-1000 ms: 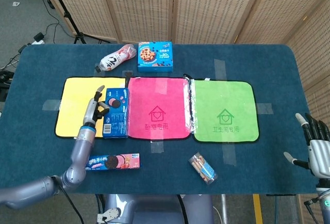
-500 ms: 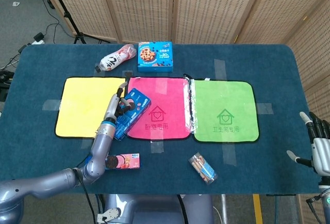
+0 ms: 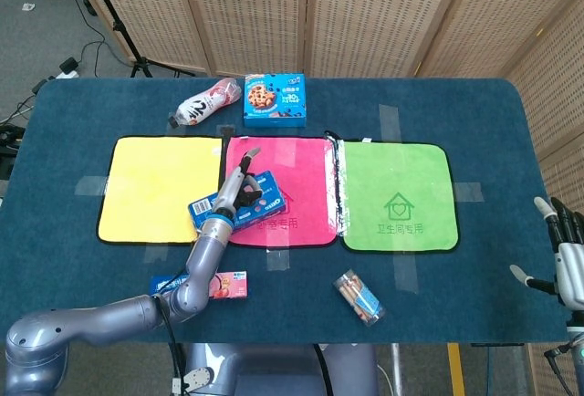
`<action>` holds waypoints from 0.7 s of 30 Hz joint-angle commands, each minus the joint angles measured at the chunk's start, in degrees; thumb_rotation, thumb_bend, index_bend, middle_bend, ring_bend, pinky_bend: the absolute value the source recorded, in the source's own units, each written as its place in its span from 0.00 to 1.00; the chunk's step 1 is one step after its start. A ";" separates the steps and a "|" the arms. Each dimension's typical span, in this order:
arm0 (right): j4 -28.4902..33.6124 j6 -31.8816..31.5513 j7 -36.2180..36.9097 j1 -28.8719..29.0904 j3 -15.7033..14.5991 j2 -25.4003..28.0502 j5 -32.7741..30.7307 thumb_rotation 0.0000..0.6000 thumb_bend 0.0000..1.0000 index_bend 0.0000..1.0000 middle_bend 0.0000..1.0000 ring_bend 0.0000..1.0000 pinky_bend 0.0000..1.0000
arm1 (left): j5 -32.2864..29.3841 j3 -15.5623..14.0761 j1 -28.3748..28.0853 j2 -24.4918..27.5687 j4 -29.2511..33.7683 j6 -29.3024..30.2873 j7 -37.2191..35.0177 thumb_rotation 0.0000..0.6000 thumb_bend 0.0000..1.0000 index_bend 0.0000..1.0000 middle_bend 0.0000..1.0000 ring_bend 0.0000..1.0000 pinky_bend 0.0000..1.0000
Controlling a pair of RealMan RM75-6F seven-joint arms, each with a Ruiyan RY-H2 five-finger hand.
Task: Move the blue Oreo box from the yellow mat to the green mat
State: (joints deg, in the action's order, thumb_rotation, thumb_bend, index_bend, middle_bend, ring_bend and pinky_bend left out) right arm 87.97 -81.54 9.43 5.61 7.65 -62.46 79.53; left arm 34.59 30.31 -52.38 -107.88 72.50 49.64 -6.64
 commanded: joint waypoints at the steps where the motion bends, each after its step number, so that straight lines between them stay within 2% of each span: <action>1: 0.06 -0.07 -0.07 -0.04 -0.08 -0.01 0.13 1.00 0.00 0.00 0.00 0.00 0.00 | 3.87 0.23 2.58 2.71 5.00 1.46 -2.23 1.00 1.00 0.00 0.00 0.02 0.18; 5: 0.32 -0.29 -0.43 -0.12 -0.37 -0.06 0.66 1.00 0.00 0.00 0.00 0.00 0.00 | 11.38 -2.04 6.45 7.33 10.20 3.58 -3.80 1.00 1.00 0.00 0.00 0.02 0.18; 6: 0.41 -0.38 -0.61 -0.13 -0.44 -0.12 0.82 1.00 0.00 0.00 0.00 0.00 0.00 | 13.52 -2.85 7.47 8.72 11.14 4.01 -4.13 1.00 0.94 0.00 0.00 0.01 0.17; 8: 0.52 -0.47 -0.96 -0.13 -0.56 -0.21 1.06 1.00 0.00 0.00 0.00 0.00 0.00 | 16.50 -4.05 8.77 10.70 12.13 4.33 -4.64 1.00 0.63 0.00 0.00 0.00 0.08; 10: 0.69 -0.53 -1.40 -0.11 -0.71 -0.32 1.33 1.00 0.00 0.00 0.00 0.00 0.00 | 20.04 -5.74 10.16 13.56 12.94 4.02 -5.08 1.00 0.22 0.00 0.00 0.00 0.00; 12: 0.87 -0.57 -1.84 -0.07 -0.87 -0.46 1.60 1.00 0.00 0.00 0.00 0.00 0.00 | 23.96 -7.78 11.54 16.94 12.74 4.41 -4.23 1.00 0.03 0.00 0.00 0.00 0.00; 13: 0.97 -0.59 -2.19 -0.02 -0.96 -0.55 1.82 1.00 0.00 0.00 0.00 0.00 0.00 | 26.53 -9.15 12.38 19.08 12.25 4.80 -3.64 1.00 0.00 0.00 0.00 0.00 0.00; 18: 1.37 -0.64 -3.16 0.07 -1.11 -0.85 2.04 1.00 0.00 0.00 0.00 0.00 0.00 | 34.57 -14.03 14.01 26.50 10.22 2.66 -3.76 1.00 0.00 0.00 0.00 0.00 0.00; 21: 1.51 -0.67 -3.65 0.13 -1.12 -1.01 2.09 1.00 0.00 0.00 0.00 0.00 0.00 | 39.43 -16.70 14.93 28.97 7.93 3.48 -3.79 1.00 0.00 0.00 0.00 0.00 0.00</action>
State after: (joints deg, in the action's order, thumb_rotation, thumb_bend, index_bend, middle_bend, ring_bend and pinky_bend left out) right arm 89.42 -82.19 5.89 5.72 6.53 -63.42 81.61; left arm 69.61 16.70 -38.92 -81.58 82.74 52.84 -10.52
